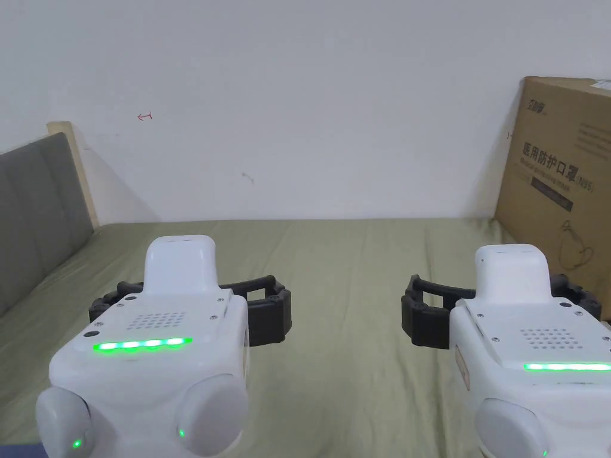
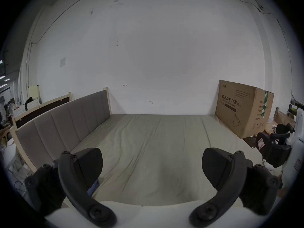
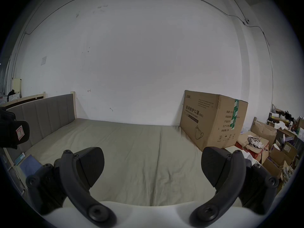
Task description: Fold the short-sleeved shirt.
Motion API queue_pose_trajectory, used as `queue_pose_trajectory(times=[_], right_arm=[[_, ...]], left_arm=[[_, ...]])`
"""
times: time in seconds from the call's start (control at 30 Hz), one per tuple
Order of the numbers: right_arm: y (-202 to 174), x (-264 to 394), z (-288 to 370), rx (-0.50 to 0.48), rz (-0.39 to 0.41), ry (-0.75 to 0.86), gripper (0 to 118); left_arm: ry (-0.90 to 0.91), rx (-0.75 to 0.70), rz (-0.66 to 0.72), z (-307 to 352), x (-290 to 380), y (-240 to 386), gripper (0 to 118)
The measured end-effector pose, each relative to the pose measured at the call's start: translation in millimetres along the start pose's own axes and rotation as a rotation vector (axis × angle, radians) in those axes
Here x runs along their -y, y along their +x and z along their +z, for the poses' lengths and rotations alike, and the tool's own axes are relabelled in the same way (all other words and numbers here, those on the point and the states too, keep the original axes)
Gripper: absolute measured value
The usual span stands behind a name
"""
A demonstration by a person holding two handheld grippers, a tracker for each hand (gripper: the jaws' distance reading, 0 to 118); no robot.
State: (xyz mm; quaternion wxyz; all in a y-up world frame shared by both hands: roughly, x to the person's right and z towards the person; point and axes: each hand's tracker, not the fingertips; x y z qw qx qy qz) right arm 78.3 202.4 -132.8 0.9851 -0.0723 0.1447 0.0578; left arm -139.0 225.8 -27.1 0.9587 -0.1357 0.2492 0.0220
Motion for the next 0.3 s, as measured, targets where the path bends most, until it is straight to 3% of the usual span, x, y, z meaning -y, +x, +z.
queue_pose_trajectory(times=[0.3], right_arm=[[-1.2, 1.9, -5.1, 0.002, -0.006, -0.014, 116]], left_arm=[[0.047, -0.014, -0.041, -1.2, 0.4, 2.2, 118]])
